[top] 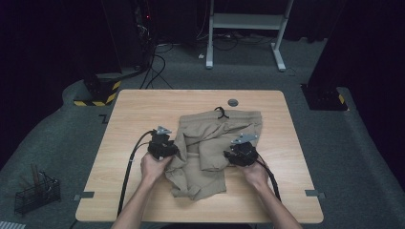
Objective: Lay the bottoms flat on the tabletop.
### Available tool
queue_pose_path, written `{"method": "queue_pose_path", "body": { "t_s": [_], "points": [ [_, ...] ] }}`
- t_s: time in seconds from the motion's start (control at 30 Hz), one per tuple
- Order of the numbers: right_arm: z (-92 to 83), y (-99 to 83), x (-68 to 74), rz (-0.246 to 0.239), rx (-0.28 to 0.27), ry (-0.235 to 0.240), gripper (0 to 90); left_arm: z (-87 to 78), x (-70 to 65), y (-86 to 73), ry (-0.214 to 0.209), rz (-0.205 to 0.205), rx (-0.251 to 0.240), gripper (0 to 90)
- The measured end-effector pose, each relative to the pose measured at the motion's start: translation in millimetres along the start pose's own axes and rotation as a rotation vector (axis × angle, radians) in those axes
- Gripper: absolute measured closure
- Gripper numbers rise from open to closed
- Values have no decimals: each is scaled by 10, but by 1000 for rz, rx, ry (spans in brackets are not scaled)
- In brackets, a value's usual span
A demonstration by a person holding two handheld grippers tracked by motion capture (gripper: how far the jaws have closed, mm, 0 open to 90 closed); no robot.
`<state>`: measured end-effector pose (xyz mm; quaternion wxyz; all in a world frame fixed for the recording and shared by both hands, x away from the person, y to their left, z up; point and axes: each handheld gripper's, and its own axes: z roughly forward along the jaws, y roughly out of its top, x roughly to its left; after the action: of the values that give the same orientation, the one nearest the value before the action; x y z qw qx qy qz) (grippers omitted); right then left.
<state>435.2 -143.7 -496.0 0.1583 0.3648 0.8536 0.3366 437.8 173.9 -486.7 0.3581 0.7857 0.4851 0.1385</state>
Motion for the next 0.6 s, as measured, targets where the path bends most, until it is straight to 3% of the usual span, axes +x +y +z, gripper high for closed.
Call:
{"method": "queue_pose_path", "body": {
  "t_s": [0.03, 0.07, 0.13, 0.17, 0.23, 0.3, 0.43, 0.5, 0.53, 0.57, 0.6],
  "points": [
    [34, -10, 0, 2, 23, 6, 715, 35, -9, -9, 0, 7, 16, 762],
    [34, -10, 0, 2, 23, 6, 715, 82, -15, -19, -4, 8, 35, 762],
    [96, -37, -20, -5, 74, 14, 864, 150, -17, -31, 9, 19, 64, 868],
    [94, -52, -26, -12, 84, 9, 896, 162, -9, -30, 18, 20, 72, 879],
    [70, -55, -58, -16, 94, 10, 898, 156, 15, -21, 53, 24, 77, 886],
    [30, -59, -89, -46, 88, -25, 899, 109, 75, -8, 92, 14, 69, 888],
    [-90, -113, -283, -22, 78, -92, 899, 20, 252, -2, 137, -42, 50, 889],
    [-136, -155, -390, 15, 79, -106, 897, 5, 292, -12, 146, -50, 40, 883],
    [-172, -176, -424, 38, 58, -89, 892, -5, 285, -16, 139, -50, 20, 855],
    [-222, -186, -381, 54, -2, -54, 757, -21, 267, -15, 121, -53, -3, 706],
    [-222, -186, -381, 54, -2, -54, 757, -38, 250, -14, 108, -53, -21, 706]
  ]
}}
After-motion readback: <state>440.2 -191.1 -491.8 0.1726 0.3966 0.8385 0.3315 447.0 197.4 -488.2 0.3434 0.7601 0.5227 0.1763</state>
